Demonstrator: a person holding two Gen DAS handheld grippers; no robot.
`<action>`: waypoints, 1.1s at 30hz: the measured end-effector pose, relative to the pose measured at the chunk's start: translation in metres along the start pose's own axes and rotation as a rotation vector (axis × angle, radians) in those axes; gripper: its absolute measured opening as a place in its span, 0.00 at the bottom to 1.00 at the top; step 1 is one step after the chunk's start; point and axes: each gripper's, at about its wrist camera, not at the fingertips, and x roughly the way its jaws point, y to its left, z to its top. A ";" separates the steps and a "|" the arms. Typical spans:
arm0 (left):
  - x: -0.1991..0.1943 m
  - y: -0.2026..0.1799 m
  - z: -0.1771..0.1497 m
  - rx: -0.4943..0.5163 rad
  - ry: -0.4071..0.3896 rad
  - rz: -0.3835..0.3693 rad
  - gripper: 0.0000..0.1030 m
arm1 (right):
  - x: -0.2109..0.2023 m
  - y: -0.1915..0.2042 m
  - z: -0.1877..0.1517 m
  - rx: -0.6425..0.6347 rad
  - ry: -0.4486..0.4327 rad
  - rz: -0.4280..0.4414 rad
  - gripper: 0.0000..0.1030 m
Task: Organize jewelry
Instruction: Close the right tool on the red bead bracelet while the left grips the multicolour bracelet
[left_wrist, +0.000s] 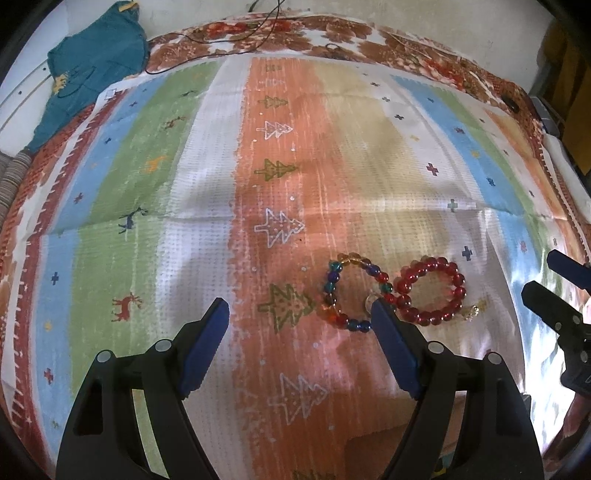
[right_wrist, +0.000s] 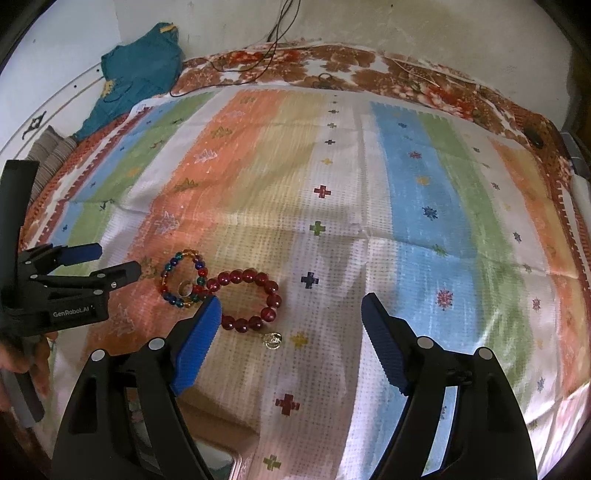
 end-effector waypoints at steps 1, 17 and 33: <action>0.002 0.000 0.001 0.002 0.001 0.000 0.76 | 0.002 0.001 0.001 -0.001 0.002 -0.001 0.76; 0.030 0.006 0.010 0.017 0.036 0.023 0.75 | 0.041 0.005 0.004 -0.020 0.061 -0.028 0.76; 0.057 -0.004 0.013 0.048 0.067 0.029 0.69 | 0.078 0.008 0.004 -0.041 0.148 -0.037 0.76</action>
